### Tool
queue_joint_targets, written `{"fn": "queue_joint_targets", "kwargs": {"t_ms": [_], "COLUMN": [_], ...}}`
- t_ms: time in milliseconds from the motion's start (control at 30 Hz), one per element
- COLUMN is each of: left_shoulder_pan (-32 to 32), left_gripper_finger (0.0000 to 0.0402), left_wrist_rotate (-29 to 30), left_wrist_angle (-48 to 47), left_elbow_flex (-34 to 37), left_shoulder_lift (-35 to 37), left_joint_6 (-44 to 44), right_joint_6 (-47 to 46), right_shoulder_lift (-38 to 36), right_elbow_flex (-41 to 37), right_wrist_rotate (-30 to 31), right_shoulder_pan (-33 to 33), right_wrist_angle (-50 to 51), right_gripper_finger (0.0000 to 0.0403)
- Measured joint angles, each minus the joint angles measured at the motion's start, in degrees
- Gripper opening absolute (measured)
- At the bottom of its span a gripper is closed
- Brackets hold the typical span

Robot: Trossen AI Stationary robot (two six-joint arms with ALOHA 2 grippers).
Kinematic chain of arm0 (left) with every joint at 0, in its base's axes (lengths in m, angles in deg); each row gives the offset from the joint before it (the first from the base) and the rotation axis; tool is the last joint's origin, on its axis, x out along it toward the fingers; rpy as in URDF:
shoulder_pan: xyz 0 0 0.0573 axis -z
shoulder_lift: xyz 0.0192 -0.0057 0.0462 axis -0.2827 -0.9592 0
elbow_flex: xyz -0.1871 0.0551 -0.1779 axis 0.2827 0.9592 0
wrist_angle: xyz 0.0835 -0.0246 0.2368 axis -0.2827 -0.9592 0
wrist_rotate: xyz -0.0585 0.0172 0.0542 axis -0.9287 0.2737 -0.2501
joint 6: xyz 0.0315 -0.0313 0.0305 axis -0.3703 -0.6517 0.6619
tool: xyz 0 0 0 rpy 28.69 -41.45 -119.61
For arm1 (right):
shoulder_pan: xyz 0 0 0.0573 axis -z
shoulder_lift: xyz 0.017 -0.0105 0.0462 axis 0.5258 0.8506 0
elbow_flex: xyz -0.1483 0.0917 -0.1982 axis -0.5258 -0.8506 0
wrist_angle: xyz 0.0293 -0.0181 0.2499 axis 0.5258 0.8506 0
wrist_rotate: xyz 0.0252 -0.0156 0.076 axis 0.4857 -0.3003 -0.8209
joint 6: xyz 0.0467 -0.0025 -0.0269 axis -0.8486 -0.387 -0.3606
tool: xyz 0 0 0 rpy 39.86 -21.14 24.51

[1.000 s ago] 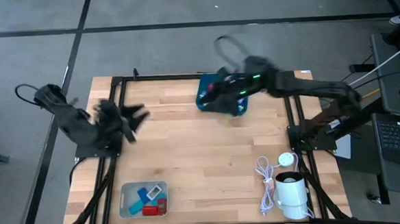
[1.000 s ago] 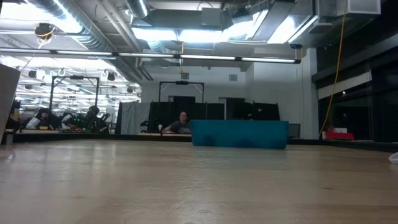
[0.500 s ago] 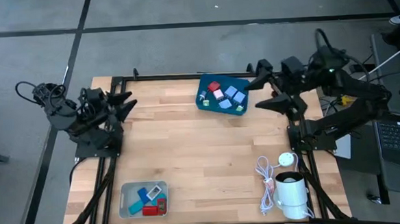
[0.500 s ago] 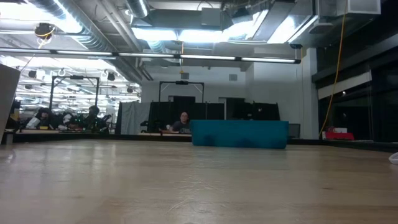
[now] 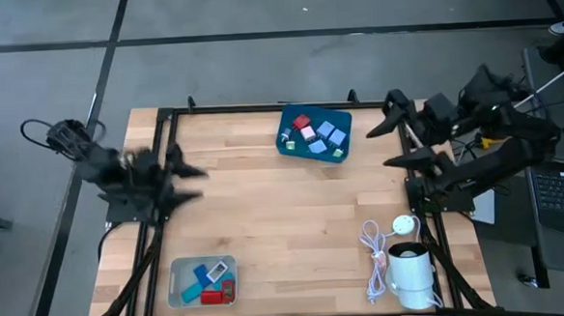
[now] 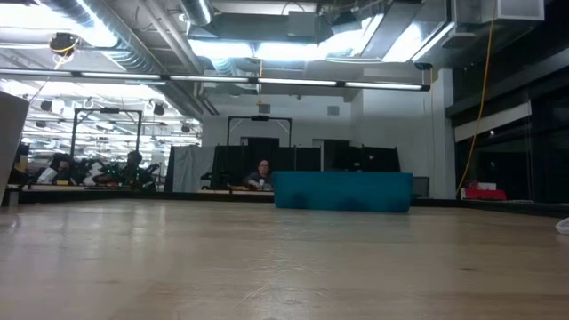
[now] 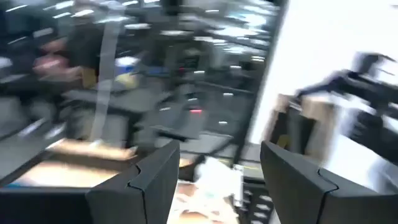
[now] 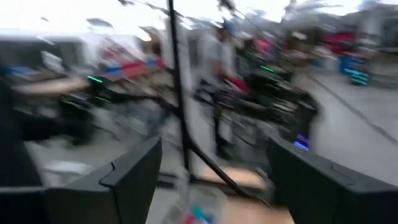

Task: Pick & Place Office items
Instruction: Return to Home Position

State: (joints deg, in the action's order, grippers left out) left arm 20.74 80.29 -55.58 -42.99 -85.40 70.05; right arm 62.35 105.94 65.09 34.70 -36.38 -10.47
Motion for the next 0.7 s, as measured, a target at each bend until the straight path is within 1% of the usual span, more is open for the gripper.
{"fn": "queue_joint_targets", "kwargs": {"t_ms": [67, 133, 233, 300, 333, 433, 500, 567, 633, 700], "left_shoulder_pan": [-0.32, -1.44, -2.78, -3.09, -3.27, -3.92, -4.89, -6.02, -6.86, -7.52], "left_gripper_finger": [0.0219, 0.0218, 0.0217, 0.0218, 0.0219, 0.0218, 0.0217, 0.0217, 0.0218, 0.0219], "left_wrist_rotate": [-4.44, -5.80, -2.67, -1.50, -0.51, 0.54, 0.45, 0.44, -0.78, -1.83], "left_wrist_angle": [9.00, 20.84, 38.66, 46.12, 48.65, 53.21, 52.51, 51.54, 50.52, 50.32], "left_elbow_flex": [5.37, 12.74, 24.89, 31.61, 34.18, 39.35, 42.21, 45.50, 49.12, 52.66], "left_shoulder_lift": [-1.58, -2.68, -1.83, -1.04, -0.67, 3.06, 6.54, 9.83, 12.70, 15.37], "left_joint_6": [4.84, 6.89, 4.28, 2.87, 2.87, 5.56, 5.41, 3.43, 0.13, -3.51], "right_joint_6": [1.29, 1.32, -1.19, -3.46, -4.27, -6.20, -5.59, -3.64, -3.07, -3.31], "right_shoulder_lift": [-1.77, -4.13, -8.19, -11.46, -13.27, -20.40, -26.55, -33.34, -39.80, -45.27], "right_elbow_flex": [-3.76, -10.10, -22.21, -29.88, -33.18, -40.65, -44.17, -47.03, -50.43, -53.80], "right_wrist_rotate": [5.40, 6.51, 5.39, 5.20, 5.76, 9.70, 11.54, 12.56, 12.94, 15.21], "right_shoulder_pan": [-1.27, -2.14, -2.61, -2.60, -2.47, -2.02, -1.92, -1.93, -1.93, -1.93], "right_wrist_angle": [0.19, -5.07, -18.06, -23.30, -24.38, -24.47, -24.94, -25.04, -24.68, -23.97], "right_gripper_finger": [0.0295, 0.0295, 0.0295, 0.0295, 0.0295, 0.0295, 0.0295, 0.0295, 0.0295, 0.0295]}}
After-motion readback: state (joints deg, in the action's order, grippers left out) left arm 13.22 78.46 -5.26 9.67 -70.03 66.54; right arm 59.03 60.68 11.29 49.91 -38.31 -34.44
